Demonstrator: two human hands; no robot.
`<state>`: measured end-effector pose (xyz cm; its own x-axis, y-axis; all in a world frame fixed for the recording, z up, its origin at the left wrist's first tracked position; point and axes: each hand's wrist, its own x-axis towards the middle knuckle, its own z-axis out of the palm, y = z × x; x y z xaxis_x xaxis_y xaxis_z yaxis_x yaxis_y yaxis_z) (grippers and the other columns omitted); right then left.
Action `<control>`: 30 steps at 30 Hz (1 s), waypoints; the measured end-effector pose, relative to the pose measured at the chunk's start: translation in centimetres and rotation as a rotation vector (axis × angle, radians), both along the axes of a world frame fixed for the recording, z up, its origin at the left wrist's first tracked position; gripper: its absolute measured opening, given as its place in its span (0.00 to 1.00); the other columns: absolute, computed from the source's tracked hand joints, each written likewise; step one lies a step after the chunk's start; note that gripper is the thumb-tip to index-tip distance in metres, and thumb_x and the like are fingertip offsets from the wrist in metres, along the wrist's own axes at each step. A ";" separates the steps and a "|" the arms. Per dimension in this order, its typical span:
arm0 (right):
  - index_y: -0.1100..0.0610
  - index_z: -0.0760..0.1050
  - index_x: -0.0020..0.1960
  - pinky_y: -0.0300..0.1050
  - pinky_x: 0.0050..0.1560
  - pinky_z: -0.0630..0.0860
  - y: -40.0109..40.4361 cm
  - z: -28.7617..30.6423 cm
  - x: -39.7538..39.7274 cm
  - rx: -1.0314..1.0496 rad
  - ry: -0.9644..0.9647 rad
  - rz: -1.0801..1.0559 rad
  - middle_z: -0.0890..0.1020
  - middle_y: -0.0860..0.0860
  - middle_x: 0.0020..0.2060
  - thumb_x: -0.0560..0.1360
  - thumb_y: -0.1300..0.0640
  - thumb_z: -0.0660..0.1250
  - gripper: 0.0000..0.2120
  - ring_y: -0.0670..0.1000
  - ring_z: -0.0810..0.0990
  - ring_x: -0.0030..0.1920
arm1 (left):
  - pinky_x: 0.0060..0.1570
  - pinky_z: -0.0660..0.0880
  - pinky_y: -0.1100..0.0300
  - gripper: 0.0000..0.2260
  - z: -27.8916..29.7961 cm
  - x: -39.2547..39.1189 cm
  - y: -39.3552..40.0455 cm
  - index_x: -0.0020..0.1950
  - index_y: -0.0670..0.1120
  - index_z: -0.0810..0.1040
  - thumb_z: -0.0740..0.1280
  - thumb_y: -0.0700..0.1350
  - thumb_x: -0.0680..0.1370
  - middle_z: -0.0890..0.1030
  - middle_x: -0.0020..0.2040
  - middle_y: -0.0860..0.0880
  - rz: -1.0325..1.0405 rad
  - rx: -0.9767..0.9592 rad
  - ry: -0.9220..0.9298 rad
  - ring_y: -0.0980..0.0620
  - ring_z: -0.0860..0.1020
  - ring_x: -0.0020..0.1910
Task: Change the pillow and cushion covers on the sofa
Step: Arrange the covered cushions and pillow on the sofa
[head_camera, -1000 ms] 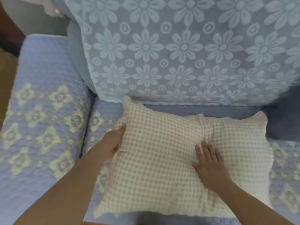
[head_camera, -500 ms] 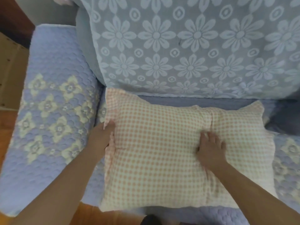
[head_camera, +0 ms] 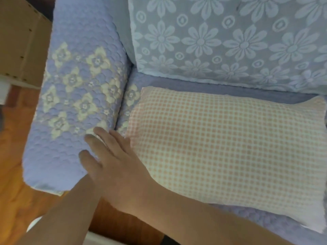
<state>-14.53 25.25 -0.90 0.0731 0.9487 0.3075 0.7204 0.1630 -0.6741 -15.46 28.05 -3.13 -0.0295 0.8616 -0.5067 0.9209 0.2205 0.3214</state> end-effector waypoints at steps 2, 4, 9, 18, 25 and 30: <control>0.61 0.77 0.65 0.61 0.78 0.55 -3.0 -3.4 4.2 -0.080 -0.181 0.052 0.73 0.60 0.71 0.82 0.61 0.56 0.17 0.61 0.63 0.77 | 0.59 0.75 0.39 0.14 -0.7 -1.6 3.4 0.56 0.40 0.85 0.63 0.47 0.85 0.82 0.57 0.36 0.168 -0.208 -0.298 0.42 0.82 0.55; 0.63 0.69 0.74 0.58 0.79 0.45 -9.1 -10.3 11.6 -0.480 -0.553 0.119 0.67 0.61 0.75 0.82 0.57 0.50 0.24 0.60 0.54 0.79 | 0.45 0.76 0.45 0.17 -3.3 -5.1 4.8 0.39 0.40 0.80 0.64 0.46 0.84 0.79 0.32 0.43 0.111 -0.272 -0.499 0.52 0.78 0.30; 0.68 0.73 0.69 0.56 0.75 0.56 -13.3 -11.6 19.0 -1.153 -0.687 0.113 0.76 0.63 0.68 0.76 0.50 0.42 0.34 0.61 0.74 0.69 | 0.37 0.72 0.59 0.19 -4.3 -2.8 6.5 0.42 0.38 0.77 0.66 0.52 0.83 0.75 0.31 0.44 -0.008 -0.397 -0.533 0.48 0.75 0.32; 0.59 0.79 0.53 0.53 0.57 0.72 -0.3 -0.6 6.0 -0.490 -0.356 -0.132 0.80 0.56 0.52 0.76 0.61 0.53 0.16 0.60 0.77 0.58 | 0.45 0.72 0.49 0.23 -6.6 -6.6 7.4 0.77 0.42 0.67 0.63 0.51 0.85 0.77 0.48 0.48 0.329 -0.678 -0.562 0.46 0.74 0.45; 0.60 0.62 0.78 0.57 0.77 0.36 -13.9 -8.7 15.1 -1.186 -0.845 0.130 0.59 0.60 0.79 0.82 0.51 0.47 0.27 0.60 0.55 0.79 | 0.42 0.81 0.49 0.10 -8.2 -4.8 5.6 0.57 0.42 0.78 0.61 0.46 0.86 0.81 0.44 0.42 0.268 -0.380 -0.384 0.44 0.80 0.39; 0.56 0.75 0.64 0.54 0.60 0.71 -8.1 -3.3 11.2 -1.111 -0.684 0.210 0.74 0.56 0.61 0.80 0.56 0.59 0.14 0.58 0.74 0.59 | 0.37 0.64 0.53 0.14 -8.3 -6.1 5.7 0.42 0.49 0.69 0.56 0.50 0.87 0.67 0.34 0.46 0.044 -0.229 -0.159 0.48 0.63 0.30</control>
<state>-3.36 17.13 -4.23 0.0367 0.6920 -0.7209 0.9956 -0.0874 -0.0331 -21.54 33.76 -11.47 0.0316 0.7235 -0.6896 0.8509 0.3424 0.3983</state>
